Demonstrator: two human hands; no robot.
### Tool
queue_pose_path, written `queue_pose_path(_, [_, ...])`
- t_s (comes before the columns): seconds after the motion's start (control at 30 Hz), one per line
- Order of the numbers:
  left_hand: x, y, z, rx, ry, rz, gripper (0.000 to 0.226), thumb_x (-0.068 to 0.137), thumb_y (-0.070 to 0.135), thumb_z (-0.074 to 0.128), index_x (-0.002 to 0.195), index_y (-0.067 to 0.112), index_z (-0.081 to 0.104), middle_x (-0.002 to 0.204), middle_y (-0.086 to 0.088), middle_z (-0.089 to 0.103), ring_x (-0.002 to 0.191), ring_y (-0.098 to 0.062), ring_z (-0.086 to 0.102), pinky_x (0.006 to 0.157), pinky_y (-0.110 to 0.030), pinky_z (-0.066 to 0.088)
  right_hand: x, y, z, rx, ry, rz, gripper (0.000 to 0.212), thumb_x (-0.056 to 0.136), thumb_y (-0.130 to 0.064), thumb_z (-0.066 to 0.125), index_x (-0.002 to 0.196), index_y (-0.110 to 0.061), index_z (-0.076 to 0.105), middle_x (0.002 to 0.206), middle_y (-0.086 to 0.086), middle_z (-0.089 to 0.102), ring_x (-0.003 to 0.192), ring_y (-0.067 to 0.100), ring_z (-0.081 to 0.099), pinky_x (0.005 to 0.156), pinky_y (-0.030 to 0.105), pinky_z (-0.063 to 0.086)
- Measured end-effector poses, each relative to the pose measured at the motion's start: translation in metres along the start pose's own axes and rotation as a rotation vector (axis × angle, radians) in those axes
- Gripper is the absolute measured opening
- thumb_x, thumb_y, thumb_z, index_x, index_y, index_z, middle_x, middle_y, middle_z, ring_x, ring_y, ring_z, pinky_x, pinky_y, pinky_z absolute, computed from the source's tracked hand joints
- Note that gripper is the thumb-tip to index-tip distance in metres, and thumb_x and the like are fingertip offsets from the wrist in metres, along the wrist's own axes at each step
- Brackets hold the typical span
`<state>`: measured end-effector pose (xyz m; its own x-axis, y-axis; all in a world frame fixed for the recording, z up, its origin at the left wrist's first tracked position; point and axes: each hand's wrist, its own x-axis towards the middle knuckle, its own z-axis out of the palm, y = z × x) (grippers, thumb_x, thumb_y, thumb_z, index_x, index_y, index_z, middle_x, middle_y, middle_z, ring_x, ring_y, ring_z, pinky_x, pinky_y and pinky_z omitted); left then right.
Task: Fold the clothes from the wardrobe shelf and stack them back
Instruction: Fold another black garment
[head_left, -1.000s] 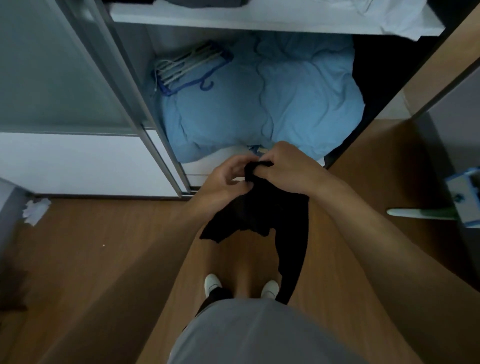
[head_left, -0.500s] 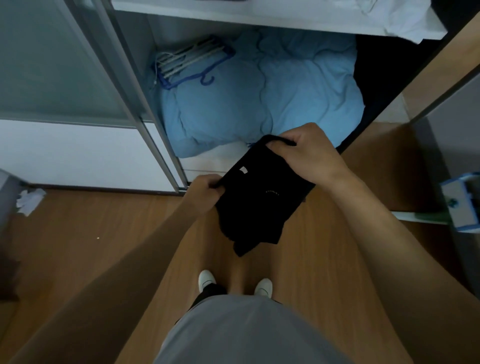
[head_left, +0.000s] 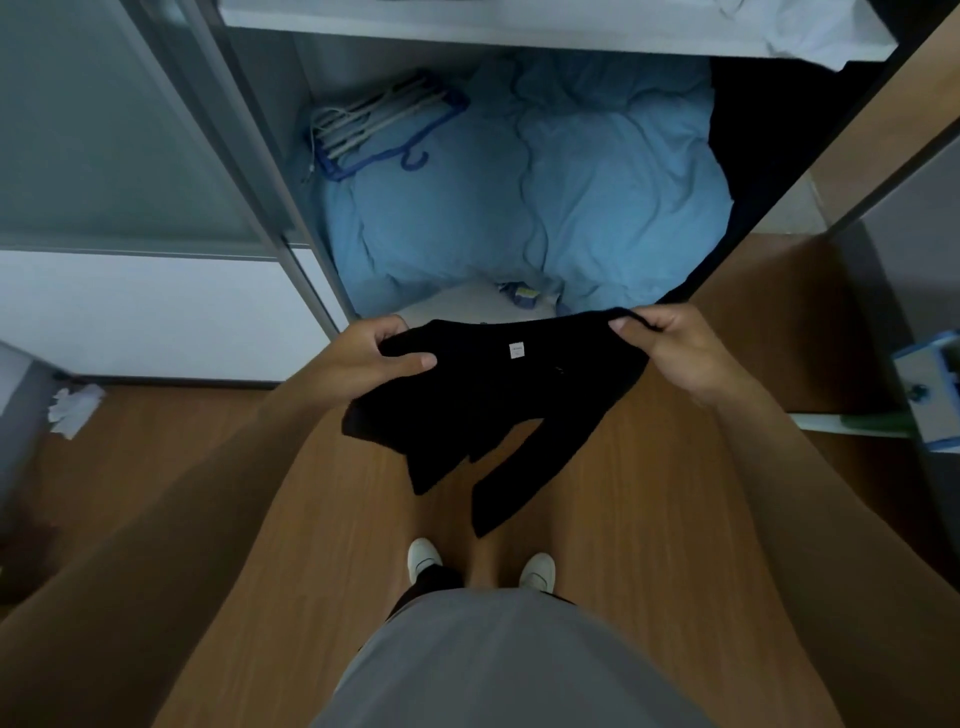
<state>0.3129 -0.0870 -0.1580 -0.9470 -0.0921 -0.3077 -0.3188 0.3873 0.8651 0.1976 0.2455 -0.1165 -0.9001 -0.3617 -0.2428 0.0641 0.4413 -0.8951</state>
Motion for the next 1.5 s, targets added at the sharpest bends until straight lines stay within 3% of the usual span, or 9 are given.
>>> queue_pose_path(0.13, [0.005,0.019,0.004,-0.167,0.057,-0.131,0.02,0.085,0.045,0.076,0.077,0.026,0.074,0.078,0.004,0.075,0.073,-0.013,0.073,0.058,-0.018,0.052,0.001,0.019,0.022,0.094,0.18,0.113,0.042,0.098,-0.022,0.063,0.081,0.016,0.064,0.074,0.023,0.066,0.066,0.025,0.056,0.059,0.028,0.044])
queue_pose_path(0.3, [0.011,0.048,0.046,-0.425,0.1,-0.278,0.028,0.089,0.041,0.071,0.101,0.016,0.075,0.095,-0.008,0.078,0.088,-0.026,0.075,0.082,-0.034,0.06,0.004,0.016,0.061,0.079,0.348,0.224,0.05,0.099,-0.028,0.06,0.053,-0.015,0.046,0.056,0.002,0.051,0.052,0.012,0.05,0.053,0.027,0.037])
queue_pose_path(0.43, [0.011,0.066,0.072,-0.419,0.06,-0.241,0.028,0.096,0.042,0.062,0.103,0.017,0.073,0.093,-0.003,0.078,0.087,-0.02,0.075,0.071,-0.023,0.058,-0.002,-0.001,0.084,-0.011,0.249,0.099,0.039,0.1,-0.03,0.057,0.071,-0.004,0.062,0.072,0.009,0.064,0.073,0.021,0.062,0.067,0.034,0.046])
queue_pose_path(0.6, [0.005,0.077,0.092,-0.425,-0.027,-0.143,0.027,0.104,0.036,0.047,0.11,0.02,0.068,0.1,-0.002,0.076,0.086,-0.009,0.073,0.073,-0.021,0.057,-0.012,-0.016,0.098,-0.091,0.144,-0.023,0.036,0.1,-0.024,0.055,0.068,-0.007,0.056,0.065,0.004,0.058,0.057,0.012,0.055,0.051,0.025,0.038])
queue_pose_path(0.73, [0.005,0.082,0.097,-0.33,-0.027,-0.093,0.027,0.106,0.036,0.043,0.11,0.021,0.065,0.094,0.002,0.074,0.075,-0.004,0.071,0.064,-0.022,0.057,-0.018,-0.018,0.095,-0.108,0.163,-0.054,0.027,0.098,-0.016,0.056,0.08,0.002,0.063,0.072,0.013,0.068,0.064,0.023,0.068,0.058,0.041,0.055])
queue_pose_path(0.93, [0.003,0.085,0.098,-0.313,0.037,-0.019,0.025,0.105,0.033,0.046,0.095,0.023,0.066,0.074,0.005,0.07,0.063,-0.009,0.067,0.058,-0.026,0.054,-0.028,-0.024,0.093,-0.039,0.169,-0.125,0.005,0.092,-0.014,0.064,0.091,-0.012,0.06,0.08,0.0,0.064,0.075,0.014,0.063,0.066,0.025,0.051])
queue_pose_path(1.2, [0.004,0.09,0.099,-0.324,0.106,0.06,0.024,0.103,0.028,0.052,0.092,0.019,0.071,0.077,0.01,0.072,0.076,-0.006,0.068,0.073,-0.028,0.054,-0.035,-0.033,0.089,0.033,0.171,-0.072,0.009,0.096,-0.015,0.061,0.103,-0.011,0.064,0.086,0.01,0.07,0.079,0.025,0.069,0.073,0.05,0.059])
queue_pose_path(1.33, [0.004,0.088,0.094,-0.29,0.11,0.088,0.028,0.099,0.027,0.06,0.073,0.019,0.052,0.059,0.019,0.054,0.06,0.001,0.053,0.057,-0.014,0.042,-0.041,-0.034,0.093,0.106,0.052,-0.129,0.027,0.094,0.0,0.053,0.113,-0.011,0.068,0.095,0.005,0.074,0.089,0.017,0.072,0.077,0.038,0.062])
queue_pose_path(1.5, [0.002,0.08,0.082,-0.363,0.043,0.12,0.012,0.092,0.007,0.067,0.087,0.009,0.057,0.078,-0.002,0.062,0.078,-0.016,0.058,0.072,-0.025,0.046,-0.038,-0.029,0.087,0.248,-0.037,-0.051,0.048,0.096,0.014,0.042,0.134,-0.01,0.059,0.089,0.0,0.066,0.079,0.006,0.066,0.079,0.026,0.059])
